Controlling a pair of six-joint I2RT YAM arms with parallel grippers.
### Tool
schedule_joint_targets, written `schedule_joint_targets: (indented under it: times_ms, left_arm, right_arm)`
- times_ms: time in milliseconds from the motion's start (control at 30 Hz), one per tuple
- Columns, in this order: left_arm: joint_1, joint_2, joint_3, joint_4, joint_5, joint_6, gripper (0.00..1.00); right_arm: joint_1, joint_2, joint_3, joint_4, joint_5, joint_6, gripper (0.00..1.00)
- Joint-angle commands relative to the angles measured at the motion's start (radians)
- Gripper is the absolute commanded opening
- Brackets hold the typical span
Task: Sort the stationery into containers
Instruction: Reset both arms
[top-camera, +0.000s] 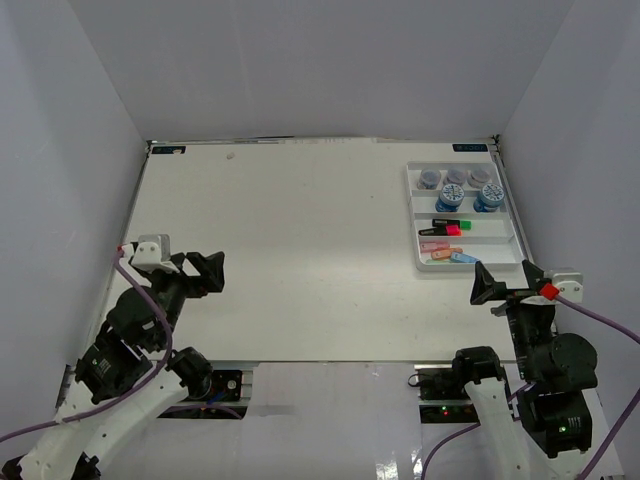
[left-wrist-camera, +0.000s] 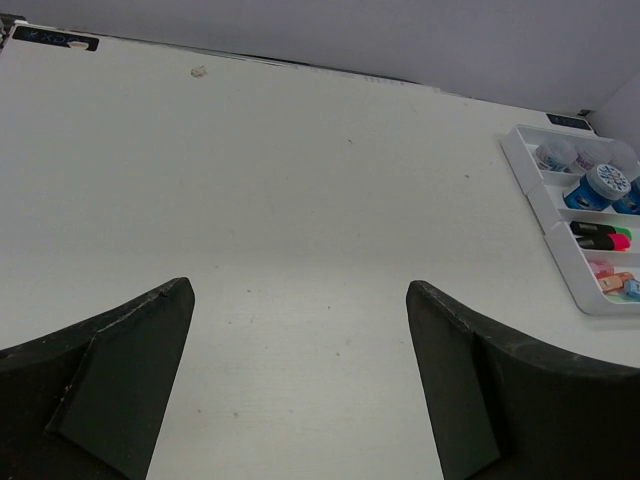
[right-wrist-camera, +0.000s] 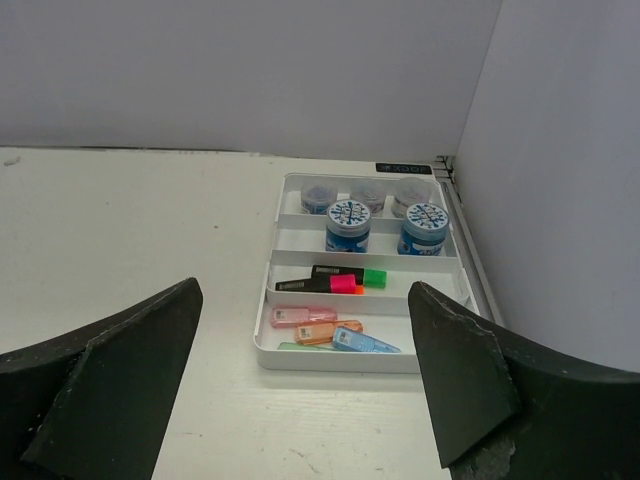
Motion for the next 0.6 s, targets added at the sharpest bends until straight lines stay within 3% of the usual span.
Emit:
schedule_joint_targets:
  times_ms: [0,567]
  left_arm:
    - [-0.001,-0.001,-0.013,-0.003,-0.009,-0.012,0.98]
    - [-0.001,0.07,-0.052,0.023,0.01,-0.035,0.98]
  right_arm:
    - [0.005,-0.009,-0.012,0.06,0.015,-0.015,0.9]
    - [0.007,-0.04,-0.054,0.085,0.015,-0.018,0.9]
